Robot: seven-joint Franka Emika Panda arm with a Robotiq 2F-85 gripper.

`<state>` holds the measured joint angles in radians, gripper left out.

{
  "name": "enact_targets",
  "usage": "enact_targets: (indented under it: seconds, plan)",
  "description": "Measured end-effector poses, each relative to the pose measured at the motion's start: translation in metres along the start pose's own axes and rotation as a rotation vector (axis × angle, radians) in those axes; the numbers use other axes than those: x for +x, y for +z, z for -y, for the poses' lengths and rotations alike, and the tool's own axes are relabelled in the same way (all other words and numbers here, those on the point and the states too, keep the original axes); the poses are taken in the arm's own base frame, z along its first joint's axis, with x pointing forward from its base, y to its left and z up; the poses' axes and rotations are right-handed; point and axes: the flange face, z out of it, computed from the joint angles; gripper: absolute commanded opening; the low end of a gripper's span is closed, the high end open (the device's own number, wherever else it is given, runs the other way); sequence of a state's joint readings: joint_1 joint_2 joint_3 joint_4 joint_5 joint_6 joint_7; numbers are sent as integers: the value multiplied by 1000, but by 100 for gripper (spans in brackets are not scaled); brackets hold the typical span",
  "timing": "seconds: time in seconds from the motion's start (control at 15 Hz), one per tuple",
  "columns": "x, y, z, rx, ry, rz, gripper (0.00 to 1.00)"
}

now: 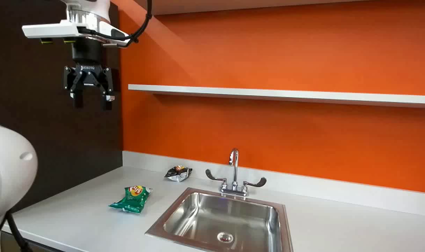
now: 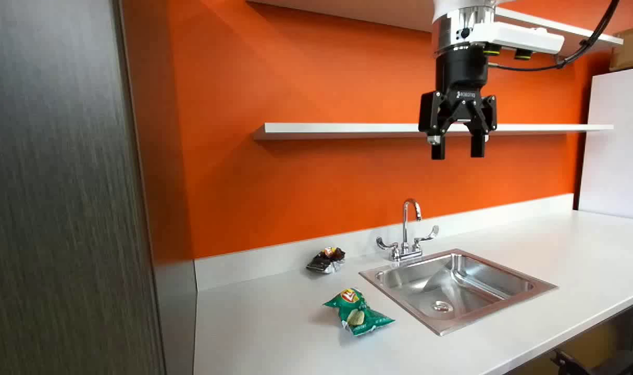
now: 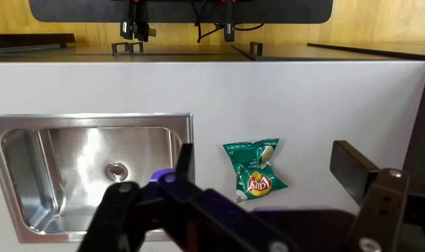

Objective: Put the green packet on the first bottom shelf

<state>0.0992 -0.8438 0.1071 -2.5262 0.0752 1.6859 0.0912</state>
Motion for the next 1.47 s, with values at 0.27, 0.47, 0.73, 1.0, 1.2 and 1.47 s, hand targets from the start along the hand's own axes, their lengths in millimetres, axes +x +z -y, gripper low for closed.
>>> enact_targets:
  seconds: [0.27, 0.47, 0.73, 1.0, 1.2, 1.47]
  plan:
    - [1, 1, 0, 0, 0, 3, 100]
    - [8, 10, 2, 3, -8, 1, 100]
    - [29, 52, 12, 12, -28, -18, 100]
    - [45, 108, 23, 24, -46, -24, 100]
    - [55, 146, 35, 23, -74, -22, 100]
    - [71, 189, 51, 21, -108, -24, 100]
